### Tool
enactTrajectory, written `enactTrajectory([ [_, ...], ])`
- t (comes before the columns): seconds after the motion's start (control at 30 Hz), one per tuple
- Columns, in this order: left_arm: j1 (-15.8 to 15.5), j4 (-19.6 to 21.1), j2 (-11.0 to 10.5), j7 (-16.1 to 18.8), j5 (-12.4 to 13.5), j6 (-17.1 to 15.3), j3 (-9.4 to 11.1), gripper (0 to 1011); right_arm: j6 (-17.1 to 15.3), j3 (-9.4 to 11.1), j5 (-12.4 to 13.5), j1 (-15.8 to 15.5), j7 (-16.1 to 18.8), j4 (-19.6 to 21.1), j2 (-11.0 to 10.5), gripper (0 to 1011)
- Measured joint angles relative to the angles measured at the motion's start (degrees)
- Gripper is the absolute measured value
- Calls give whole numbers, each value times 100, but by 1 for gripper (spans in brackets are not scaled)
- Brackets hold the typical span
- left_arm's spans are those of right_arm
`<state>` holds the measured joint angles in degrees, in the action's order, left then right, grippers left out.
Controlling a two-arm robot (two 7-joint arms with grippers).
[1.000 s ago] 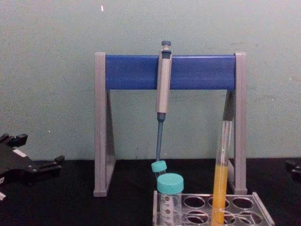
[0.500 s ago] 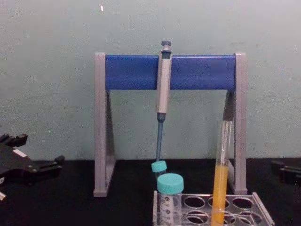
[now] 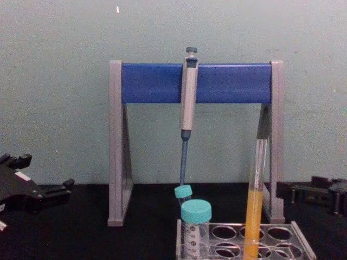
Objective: Pick up the test tube from the test tube rack, shake it, then place it back into the test tube rack.
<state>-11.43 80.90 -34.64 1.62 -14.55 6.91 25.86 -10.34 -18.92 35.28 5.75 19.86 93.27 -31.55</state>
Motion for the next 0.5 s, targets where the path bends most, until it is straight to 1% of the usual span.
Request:
enactTrajectory([
  [0.07, 0, 0, 0, 0, 0, 0, 0, 1001, -60, -24, 33, 61, 57, -34, 32, 1000],
  [0.13, 0, 0, 0, 0, 0, 0, 0, 1001, -140, -94, 65, 205, 139, -138, 93, 1000],
  [0.23, 0, 0, 0, 0, 0, 0, 0, 1001, -177, -159, 71, 322, 178, -241, 151, 1000],
  [0.33, 0, 0, 0, 0, 0, 0, 0, 1001, -209, -250, 70, 488, 207, -412, 237, 1000],
  [0.4, 0, 0, 0, 0, 0, 0, 0, 1001, -232, -335, 61, 653, 234, -587, 327, 1000],
  [0.43, 0, 0, 0, 0, 0, 0, 0, 1001, -232, -335, 61, 653, 234, -587, 327, 1000],
  [0.5, 0, 0, 0, 0, 0, 0, 0, 1001, -241, -397, 45, 765, 256, -708, 391, 1000],
])
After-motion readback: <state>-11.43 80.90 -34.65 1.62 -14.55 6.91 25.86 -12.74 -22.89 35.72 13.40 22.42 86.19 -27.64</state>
